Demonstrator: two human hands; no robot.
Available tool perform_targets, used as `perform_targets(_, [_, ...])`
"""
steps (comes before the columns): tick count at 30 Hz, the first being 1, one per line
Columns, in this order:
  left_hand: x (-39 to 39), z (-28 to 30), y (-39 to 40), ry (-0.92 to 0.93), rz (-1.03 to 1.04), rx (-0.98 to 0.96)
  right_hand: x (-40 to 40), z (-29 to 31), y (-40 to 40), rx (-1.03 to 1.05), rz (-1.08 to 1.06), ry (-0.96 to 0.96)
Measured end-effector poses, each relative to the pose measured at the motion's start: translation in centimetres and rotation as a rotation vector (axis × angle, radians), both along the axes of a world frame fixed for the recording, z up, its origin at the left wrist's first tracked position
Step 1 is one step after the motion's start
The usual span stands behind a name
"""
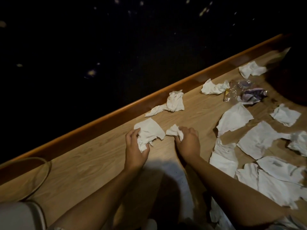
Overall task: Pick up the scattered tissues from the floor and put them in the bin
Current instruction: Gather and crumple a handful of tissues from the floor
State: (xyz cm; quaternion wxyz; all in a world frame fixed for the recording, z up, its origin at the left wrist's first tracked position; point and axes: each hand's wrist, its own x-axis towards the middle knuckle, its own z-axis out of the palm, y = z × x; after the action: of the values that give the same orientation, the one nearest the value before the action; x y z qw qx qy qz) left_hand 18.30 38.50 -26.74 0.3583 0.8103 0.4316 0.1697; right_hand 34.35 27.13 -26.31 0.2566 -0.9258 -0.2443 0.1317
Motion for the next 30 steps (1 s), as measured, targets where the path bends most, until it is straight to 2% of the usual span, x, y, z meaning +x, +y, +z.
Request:
perform_targets(3, [-0.6,-0.3,-0.1,-0.062,0.079,-0.059,-1.3,0.0,-0.1,0.073,-0.022,-0.032])
perform_targets(5, [-1.1,-0.1,-0.4,-0.070,0.106,-0.085,-2.0,0.4,0.1,0.206,-0.064,-0.022])
perform_targets(8, [-2.1,0.2,-0.2,-0.100,0.057,-0.096,-2.9,1.1,1.6,0.324,0.001,0.017])
perform_targets(11, [-3.3,0.5,0.1,-0.149,-0.022,-0.118,-3.8,1.3,4.0,0.193,0.155,0.071])
perform_targets(13, [-3.5,0.4,0.0,-0.149,-0.040,-0.047,-4.5,1.2,5.4,0.099,0.234,0.148])
perform_targets(15, [-3.8,-0.1,0.1,-0.131,-0.078,0.002,-5.5,1.2,6.3,-0.021,0.370,0.123])
perform_targets(17, [-4.3,-0.9,0.6,-0.105,-0.142,-0.045,-6.4,1.5,6.6,-0.071,0.420,0.116])
perform_targets(20, [-4.5,-0.1,0.4,-0.142,-0.104,-0.037,-7.3,2.3,6.3,0.097,0.274,0.274])
perform_targets(22, [-2.3,2.0,-1.4,-0.268,0.137,-0.034,-7.0,3.2,6.1,0.165,0.155,0.280])
perform_targets(24, [-0.3,3.7,-2.4,-0.425,0.387,-0.120,-6.2,4.3,6.0,0.197,0.048,0.201])
perform_targets(25, [0.2,4.2,-2.0,-0.456,0.352,-0.186,-5.5,5.1,6.0,0.216,-0.017,0.202])
perform_targets(27, [0.8,5.3,-0.3,-0.328,0.132,-0.364,-3.7,6.9,5.9,0.275,-0.136,0.272])
perform_targets(30, [3.3,9.5,1.7,-0.383,0.129,-0.550,0.0,10.6,5.5,0.405,-0.197,0.430])
